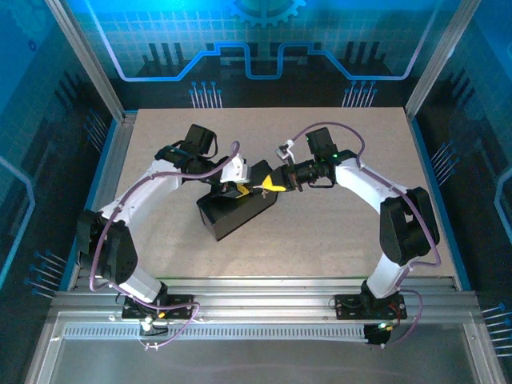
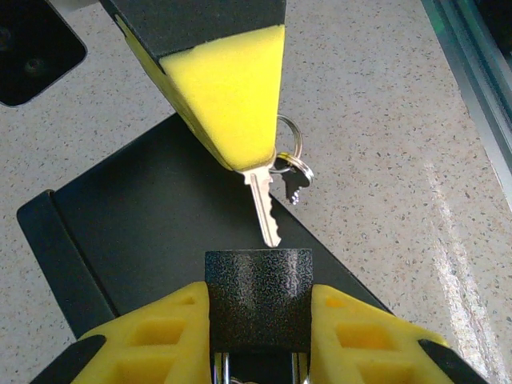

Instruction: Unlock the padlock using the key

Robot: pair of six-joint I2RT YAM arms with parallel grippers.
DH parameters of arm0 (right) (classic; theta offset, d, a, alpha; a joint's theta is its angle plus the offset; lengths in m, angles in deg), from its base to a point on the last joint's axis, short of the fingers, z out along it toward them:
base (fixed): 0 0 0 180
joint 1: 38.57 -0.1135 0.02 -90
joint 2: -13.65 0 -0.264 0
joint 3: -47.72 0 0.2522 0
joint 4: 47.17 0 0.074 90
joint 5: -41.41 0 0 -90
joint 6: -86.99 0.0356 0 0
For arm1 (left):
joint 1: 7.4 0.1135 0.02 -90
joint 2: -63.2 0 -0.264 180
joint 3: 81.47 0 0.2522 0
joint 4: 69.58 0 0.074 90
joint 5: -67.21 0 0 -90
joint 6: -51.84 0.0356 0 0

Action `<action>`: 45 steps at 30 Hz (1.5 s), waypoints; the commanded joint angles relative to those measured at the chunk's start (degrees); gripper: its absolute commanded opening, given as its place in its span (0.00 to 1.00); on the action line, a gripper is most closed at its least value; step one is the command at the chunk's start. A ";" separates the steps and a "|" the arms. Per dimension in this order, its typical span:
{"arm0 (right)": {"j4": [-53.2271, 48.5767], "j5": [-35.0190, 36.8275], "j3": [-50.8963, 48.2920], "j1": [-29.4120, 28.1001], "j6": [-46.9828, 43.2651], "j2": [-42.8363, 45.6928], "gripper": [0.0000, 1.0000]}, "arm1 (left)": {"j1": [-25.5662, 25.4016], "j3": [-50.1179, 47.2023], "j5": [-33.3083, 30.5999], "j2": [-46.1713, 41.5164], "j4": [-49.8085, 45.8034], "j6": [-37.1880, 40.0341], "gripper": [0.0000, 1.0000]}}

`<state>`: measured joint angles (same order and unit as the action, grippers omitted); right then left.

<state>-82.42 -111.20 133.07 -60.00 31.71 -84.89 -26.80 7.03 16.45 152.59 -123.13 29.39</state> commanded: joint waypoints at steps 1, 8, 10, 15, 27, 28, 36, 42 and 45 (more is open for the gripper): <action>-0.37 -0.64 0.69 -0.28 -0.27 -1.13 0.00 | -0.16 -0.93 2.85 -0.44 2.19 0.53 0.00; 0.79 -0.24 -0.31 0.00 0.56 -0.95 0.00 | 0.35 -1.62 3.35 -0.78 2.87 0.28 0.00; 1.19 -0.16 -0.08 -0.18 0.85 -1.03 0.00 | 0.33 -1.62 3.46 -0.86 2.95 0.30 0.00; 0.86 0.53 0.00 0.02 0.61 -1.56 0.00 | 0.60 -1.79 3.62 -1.03 2.96 0.21 0.00; 3.27 0.81 -0.10 0.34 2.66 -1.38 0.00 | 0.85 -2.32 4.16 -1.17 3.45 0.12 0.00; 3.14 0.91 0.06 0.20 2.76 -1.45 0.00 | 0.90 -2.32 4.10 -1.18 3.55 -0.04 0.00; 2.93 2.14 0.38 -0.19 3.14 -2.30 0.00 | 1.11 -2.90 4.42 -1.73 3.90 -0.14 0.00; 4.05 2.23 0.67 -0.92 4.18 -2.57 0.00 | 1.20 -2.92 4.78 -1.71 4.24 -0.39 0.00; 4.35 2.29 1.26 -1.76 4.82 -3.13 0.00 | 1.22 -2.77 5.12 -1.53 4.42 -0.62 0.00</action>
<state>-78.82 -109.54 133.12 -60.06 35.27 -86.40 -25.49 4.80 17.17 152.46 -119.11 29.24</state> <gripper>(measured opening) 0.044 0.259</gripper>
